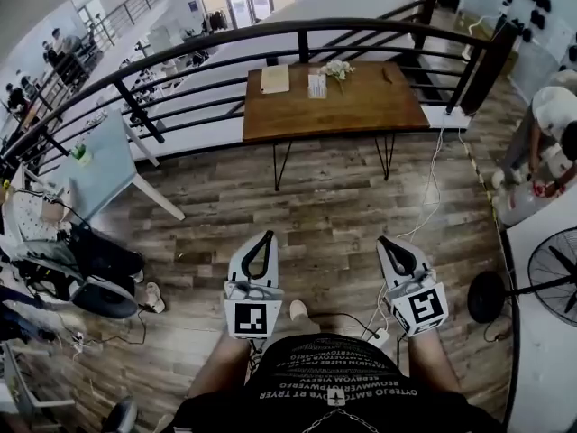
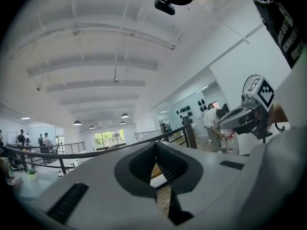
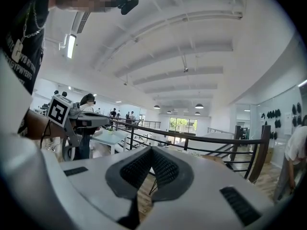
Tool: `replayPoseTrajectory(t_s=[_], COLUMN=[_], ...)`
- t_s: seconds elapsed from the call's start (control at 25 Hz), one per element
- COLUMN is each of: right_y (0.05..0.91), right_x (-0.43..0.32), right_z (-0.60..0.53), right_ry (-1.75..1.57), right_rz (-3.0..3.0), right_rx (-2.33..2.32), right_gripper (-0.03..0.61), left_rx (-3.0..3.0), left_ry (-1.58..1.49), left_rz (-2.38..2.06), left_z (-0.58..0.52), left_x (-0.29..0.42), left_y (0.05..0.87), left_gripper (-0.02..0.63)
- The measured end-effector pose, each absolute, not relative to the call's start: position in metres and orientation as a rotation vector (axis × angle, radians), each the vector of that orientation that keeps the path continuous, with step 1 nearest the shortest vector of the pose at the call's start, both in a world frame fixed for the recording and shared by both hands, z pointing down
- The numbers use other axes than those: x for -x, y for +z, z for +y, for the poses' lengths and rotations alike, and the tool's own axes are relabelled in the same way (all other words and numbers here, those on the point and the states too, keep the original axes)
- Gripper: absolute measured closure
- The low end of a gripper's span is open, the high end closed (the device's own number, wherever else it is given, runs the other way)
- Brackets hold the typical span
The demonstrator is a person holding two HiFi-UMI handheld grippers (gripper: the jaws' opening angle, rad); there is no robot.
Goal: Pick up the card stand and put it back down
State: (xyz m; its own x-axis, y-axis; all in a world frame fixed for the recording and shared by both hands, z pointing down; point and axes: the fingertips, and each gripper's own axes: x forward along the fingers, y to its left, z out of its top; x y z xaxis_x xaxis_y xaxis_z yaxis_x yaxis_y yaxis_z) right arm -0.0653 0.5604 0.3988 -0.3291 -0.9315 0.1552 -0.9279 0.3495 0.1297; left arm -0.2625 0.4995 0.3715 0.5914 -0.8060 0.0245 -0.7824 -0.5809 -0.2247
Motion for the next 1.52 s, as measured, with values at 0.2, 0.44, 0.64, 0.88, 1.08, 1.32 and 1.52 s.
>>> replayPoseTrajectory(t_s=[0.2,0.44,0.64,0.88,1.08,1.32,1.52], right_y=[0.404,0.405,0.402,0.396,0.399,0.41,0.423], right_x=[0.079,0.097,0.102,0.111,0.112,0.096,0.079], right_z=[0.527,0.495,0.482,0.468,0.465,0.466,0.457], right_ry=[-0.009,0.013,0.01,0.015,0.028,0.084,0.119], right_rz=[-2.39,-2.372,-2.346,-2.328,-2.327,-2.303,-2.296], right_rx=[-1.676,-1.673,-1.698,-1.745,-1.747,-1.807,-1.811], right_gripper=[0.563,0.563,0.563,0.563,0.563,0.563,0.563], left_rx=[2.657,2.686,2.696,2.695,2.722,2.774,2.814], left_ry=[-0.174,-0.204,-0.179,-0.174,-0.203,-0.235,-0.22], left_rz=[1.317,1.295,1.262,1.23,1.23,1.157,1.168], left_z=[0.462,0.426,0.408,0.394,0.388,0.387,0.37], left_x=[0.276,0.289,0.294,0.309,0.31,0.29,0.275], left_y=[0.376,0.387,0.382,0.376,0.383,0.394,0.402], left_gripper=[0.591,0.591,0.591,0.591,0.591,0.591,0.591])
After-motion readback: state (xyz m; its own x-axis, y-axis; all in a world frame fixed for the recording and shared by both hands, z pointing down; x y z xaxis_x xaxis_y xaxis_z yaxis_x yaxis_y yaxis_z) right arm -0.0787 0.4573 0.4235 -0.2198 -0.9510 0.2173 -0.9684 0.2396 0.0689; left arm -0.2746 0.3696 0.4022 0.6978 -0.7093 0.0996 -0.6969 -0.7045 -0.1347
